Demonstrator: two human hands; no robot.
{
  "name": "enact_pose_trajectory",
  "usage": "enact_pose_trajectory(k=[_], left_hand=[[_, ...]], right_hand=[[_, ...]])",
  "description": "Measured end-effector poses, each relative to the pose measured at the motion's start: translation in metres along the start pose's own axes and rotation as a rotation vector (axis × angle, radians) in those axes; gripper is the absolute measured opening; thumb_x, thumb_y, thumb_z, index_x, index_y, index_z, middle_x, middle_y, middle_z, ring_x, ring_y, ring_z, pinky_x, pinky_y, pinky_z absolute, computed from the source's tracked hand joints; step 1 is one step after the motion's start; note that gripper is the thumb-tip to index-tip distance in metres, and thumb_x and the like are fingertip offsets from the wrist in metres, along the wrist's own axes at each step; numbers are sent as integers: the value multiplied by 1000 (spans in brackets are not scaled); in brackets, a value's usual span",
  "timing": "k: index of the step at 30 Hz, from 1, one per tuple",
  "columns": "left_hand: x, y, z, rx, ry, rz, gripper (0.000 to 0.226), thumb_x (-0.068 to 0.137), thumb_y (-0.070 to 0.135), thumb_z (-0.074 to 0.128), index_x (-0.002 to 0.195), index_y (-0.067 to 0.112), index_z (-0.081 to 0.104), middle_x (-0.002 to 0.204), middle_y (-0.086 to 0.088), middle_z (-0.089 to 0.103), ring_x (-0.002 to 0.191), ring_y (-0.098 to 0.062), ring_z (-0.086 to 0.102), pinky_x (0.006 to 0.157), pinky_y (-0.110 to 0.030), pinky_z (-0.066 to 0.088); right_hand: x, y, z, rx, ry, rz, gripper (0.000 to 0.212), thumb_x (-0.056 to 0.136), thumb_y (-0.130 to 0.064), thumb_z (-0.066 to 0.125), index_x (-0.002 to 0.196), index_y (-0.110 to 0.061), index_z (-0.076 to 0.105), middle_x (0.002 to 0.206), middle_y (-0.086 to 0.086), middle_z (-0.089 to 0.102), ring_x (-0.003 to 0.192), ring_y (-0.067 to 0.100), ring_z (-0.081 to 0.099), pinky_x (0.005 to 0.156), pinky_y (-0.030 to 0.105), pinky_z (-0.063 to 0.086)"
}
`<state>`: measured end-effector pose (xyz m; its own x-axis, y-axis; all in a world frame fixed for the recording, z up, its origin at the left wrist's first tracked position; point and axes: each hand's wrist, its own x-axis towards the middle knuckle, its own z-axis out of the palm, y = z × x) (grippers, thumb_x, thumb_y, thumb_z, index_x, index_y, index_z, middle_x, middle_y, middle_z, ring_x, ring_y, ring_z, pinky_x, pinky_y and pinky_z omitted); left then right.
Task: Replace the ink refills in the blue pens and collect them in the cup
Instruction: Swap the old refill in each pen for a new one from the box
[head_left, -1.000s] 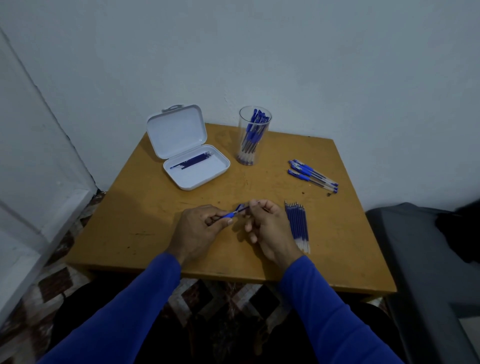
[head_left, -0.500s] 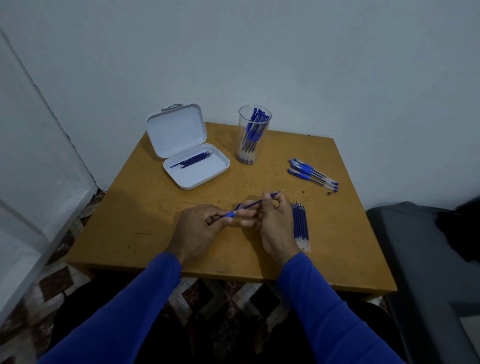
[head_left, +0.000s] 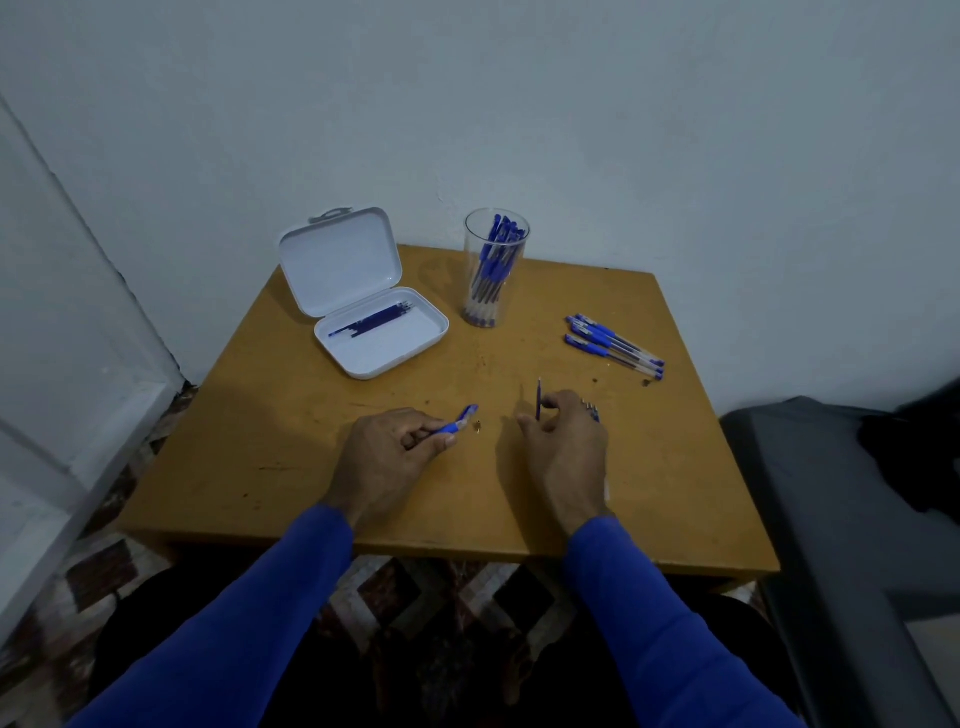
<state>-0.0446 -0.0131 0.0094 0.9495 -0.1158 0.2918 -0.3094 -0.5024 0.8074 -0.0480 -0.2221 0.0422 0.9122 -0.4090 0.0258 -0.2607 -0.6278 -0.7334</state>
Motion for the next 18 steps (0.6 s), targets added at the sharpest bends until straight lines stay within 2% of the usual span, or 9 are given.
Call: enact_pose_trajectory(k=[2,4,8,18], left_hand=[[0,-1,0,7,0,8,17,86,28,79,102,24,79,81,18,70,74,-4,62,63,-14,47],[0,0,0,5,-1,12,17,86,27,79,102,24,79,82,18,70,74,-4,62,63,-14,47],[0,1,-1,18,-10,11,17,86,28,78,104,26,78,81,20,69,75,-4,62,62,-13,47],[-1,-1,-1,-8,-6,8,17,86,27,79,102,24,79,80,17,70,74,-6,62,62,-15,48]], right_hand=[[-1,7,-5,-125,7,-49,17,100,-32,63,114,-24,59,98,-6,60,83,6,55,74,24,48],[0,14,-9,-228,23,-103,9,102,-31,59,104,-23,58,96,-4,59,80,6,53,70,24,46],[4,23,-8,-334,15,-176,18,103,-32,56,116,-20,61,107,-2,60,88,9,55,75,26,50],[9,24,-9,-390,-22,-171,26,104,-33,53,123,-17,63,123,1,55,89,6,49,76,21,40]])
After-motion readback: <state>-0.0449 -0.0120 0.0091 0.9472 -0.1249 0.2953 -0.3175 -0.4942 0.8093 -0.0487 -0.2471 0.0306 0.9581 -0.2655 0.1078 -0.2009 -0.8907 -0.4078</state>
